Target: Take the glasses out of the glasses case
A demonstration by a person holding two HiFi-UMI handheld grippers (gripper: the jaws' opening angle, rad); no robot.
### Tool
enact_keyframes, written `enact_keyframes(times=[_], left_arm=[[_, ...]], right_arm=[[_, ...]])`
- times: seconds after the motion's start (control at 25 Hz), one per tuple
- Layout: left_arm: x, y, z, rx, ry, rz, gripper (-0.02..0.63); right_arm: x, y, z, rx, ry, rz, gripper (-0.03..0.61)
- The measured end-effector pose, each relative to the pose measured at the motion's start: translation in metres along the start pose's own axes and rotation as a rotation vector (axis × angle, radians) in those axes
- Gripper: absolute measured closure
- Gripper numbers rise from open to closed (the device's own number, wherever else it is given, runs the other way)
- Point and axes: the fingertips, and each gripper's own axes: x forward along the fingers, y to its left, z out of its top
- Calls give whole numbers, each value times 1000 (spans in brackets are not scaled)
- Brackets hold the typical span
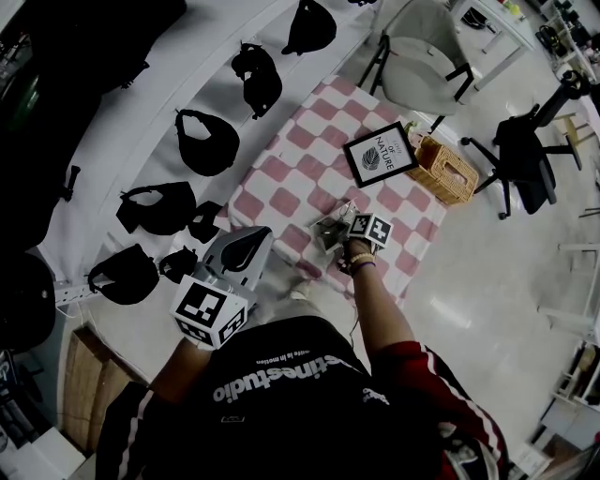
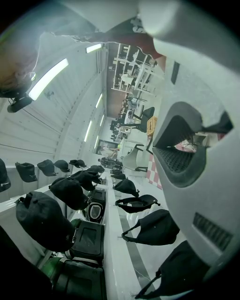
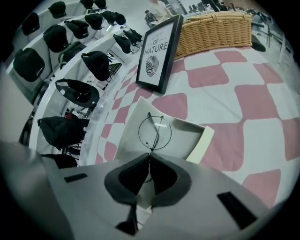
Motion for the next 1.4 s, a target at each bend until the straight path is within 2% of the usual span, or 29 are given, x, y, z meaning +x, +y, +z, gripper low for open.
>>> enact_keyframes(times=[0.2, 0.8, 1.08, 1.4], left_arm=[[1, -6, 0, 7, 2, -4, 607], [-8, -15, 2, 5, -25, -28, 607], [-13, -16, 5, 8, -31, -53, 607], [-18, -22, 11, 22, -34, -91, 607]], right_arm=[[-5, -1, 1, 50, -26, 51, 574], [-33, 6, -1, 66, -128, 114, 577], [-51, 11, 0, 43, -192, 132, 577], [-76, 28, 1, -75, -271, 145, 577]])
